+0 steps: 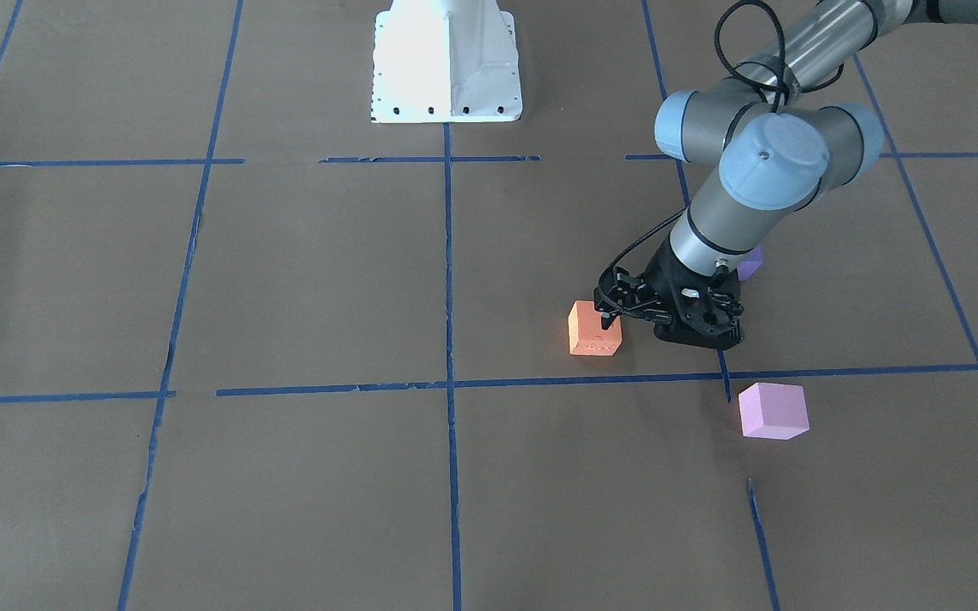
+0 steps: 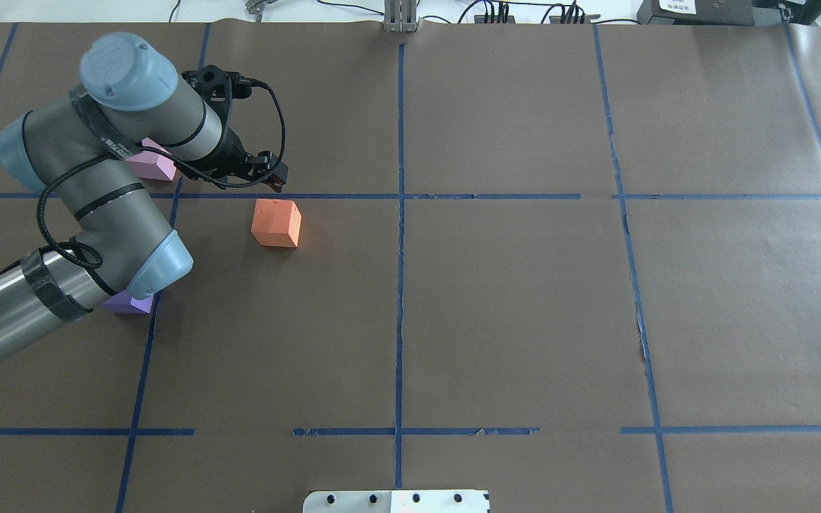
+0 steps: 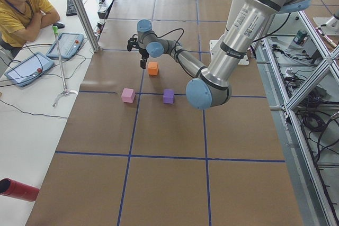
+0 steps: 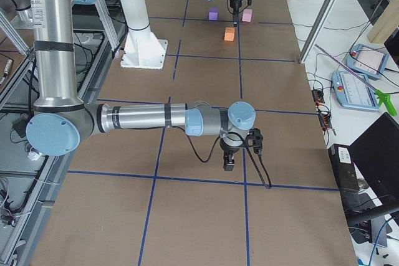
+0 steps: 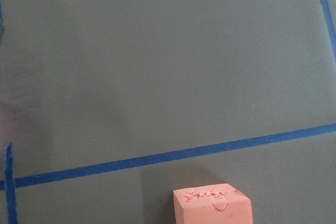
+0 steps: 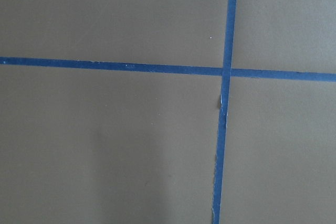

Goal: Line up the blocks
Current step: 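Reach the left gripper over the orange cube and lower onto it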

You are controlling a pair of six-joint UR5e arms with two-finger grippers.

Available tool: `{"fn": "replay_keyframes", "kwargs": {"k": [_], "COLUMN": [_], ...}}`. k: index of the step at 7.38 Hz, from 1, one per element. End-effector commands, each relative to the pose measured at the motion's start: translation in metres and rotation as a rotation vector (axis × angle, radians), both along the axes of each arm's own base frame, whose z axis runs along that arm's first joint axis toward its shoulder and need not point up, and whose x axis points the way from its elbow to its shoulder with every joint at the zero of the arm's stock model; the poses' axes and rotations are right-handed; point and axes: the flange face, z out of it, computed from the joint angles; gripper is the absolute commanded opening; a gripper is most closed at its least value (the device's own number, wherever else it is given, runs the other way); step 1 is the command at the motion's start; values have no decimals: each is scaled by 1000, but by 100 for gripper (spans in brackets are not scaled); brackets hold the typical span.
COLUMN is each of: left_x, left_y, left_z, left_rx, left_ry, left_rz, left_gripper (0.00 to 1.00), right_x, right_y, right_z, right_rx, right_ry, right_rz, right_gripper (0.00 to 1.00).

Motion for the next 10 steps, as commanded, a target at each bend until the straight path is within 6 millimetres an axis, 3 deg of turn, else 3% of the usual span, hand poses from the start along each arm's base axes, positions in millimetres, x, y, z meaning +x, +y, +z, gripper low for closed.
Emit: {"fn": "replay_keyframes", "kwargs": {"k": [1, 5, 6, 7, 8, 9, 10], "left_x": [25, 55, 59, 59, 59, 58, 41], "left_y": [13, 31, 32, 32, 33, 33, 26], "left_z": [6, 20, 23, 23, 22, 21, 21], "left_rx": [-35, -102, -107, -107, -110, -110, -113], "left_ry": [-19, -34, -40, -39, -35, -37, -24], "left_rz": [-34, -39, -35, -34, -29, -28, -27], "left_gripper": [99, 99, 93, 65, 30, 23, 22], "right_x": [0, 0, 0, 0, 0, 0, 0], "right_y": [0, 0, 0, 0, 0, 0, 0], "right_z": [-1, 0, -1, 0, 0, 0, 0], "right_rx": [1, 0, 1, 0, 0, 0, 0], "right_ry": [0, 0, 0, 0, 0, 0, 0], "right_rz": [0, 0, 0, 0, 0, 0, 0], "right_gripper": [100, 100, 100, 100, 100, 100, 100]}}
